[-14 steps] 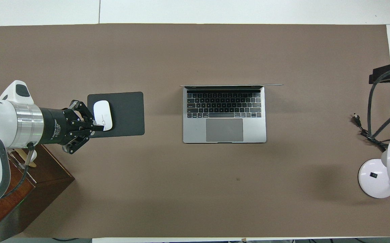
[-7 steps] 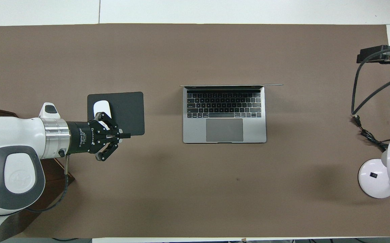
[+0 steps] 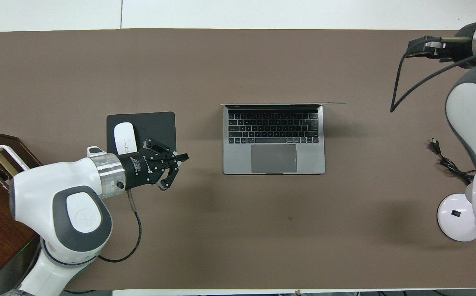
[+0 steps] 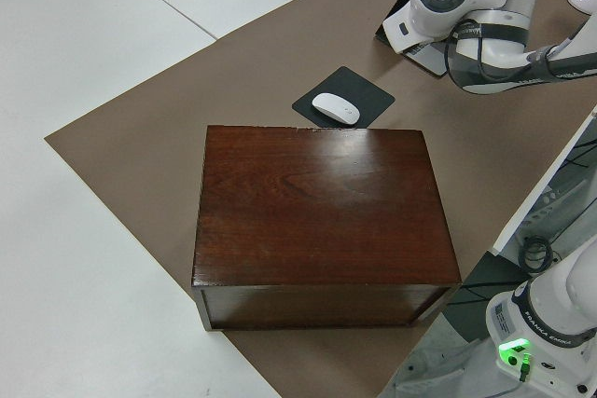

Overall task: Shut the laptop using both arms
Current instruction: 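Move the left gripper toward the laptop while the right gripper reaches over, then push the laptop screen down with the right gripper toward the keyboard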

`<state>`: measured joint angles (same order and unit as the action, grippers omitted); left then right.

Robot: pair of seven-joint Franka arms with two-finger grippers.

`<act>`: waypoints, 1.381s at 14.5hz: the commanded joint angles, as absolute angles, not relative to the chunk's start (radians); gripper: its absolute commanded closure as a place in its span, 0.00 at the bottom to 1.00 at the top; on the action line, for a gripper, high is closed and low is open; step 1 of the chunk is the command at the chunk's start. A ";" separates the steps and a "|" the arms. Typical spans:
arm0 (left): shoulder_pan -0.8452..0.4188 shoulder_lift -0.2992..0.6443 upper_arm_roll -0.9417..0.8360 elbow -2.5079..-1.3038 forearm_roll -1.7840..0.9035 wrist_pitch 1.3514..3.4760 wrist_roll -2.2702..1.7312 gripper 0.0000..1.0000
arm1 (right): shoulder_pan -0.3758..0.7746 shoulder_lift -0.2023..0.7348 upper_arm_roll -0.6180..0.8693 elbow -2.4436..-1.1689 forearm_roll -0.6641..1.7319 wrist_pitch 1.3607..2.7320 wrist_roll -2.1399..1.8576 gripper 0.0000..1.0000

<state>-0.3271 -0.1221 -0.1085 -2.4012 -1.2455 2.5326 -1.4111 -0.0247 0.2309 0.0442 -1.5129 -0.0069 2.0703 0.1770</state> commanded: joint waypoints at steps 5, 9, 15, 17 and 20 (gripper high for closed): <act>-0.518 0.006 -0.097 -2.393 -1.570 2.782 -1.427 1.00 | 0.047 0.328 0.044 -1.416 -0.047 2.103 0.307 1.00; -0.561 0.096 -0.097 -2.327 -1.730 2.813 -1.381 1.00 | 0.107 0.385 0.044 -1.373 -0.090 2.102 0.316 1.00; -0.630 0.189 -0.097 -2.270 -1.813 2.869 -1.302 1.00 | 0.207 0.417 0.046 -1.373 -0.117 2.098 0.316 1.00; -0.634 0.190 -0.097 -2.263 -1.813 2.872 -1.302 1.00 | 0.241 0.420 0.046 -1.373 -0.115 2.100 0.316 1.00; -0.655 0.215 -0.097 -2.241 -1.813 2.898 -1.302 1.00 | 0.320 0.419 -0.014 -1.377 -0.103 2.086 0.314 1.00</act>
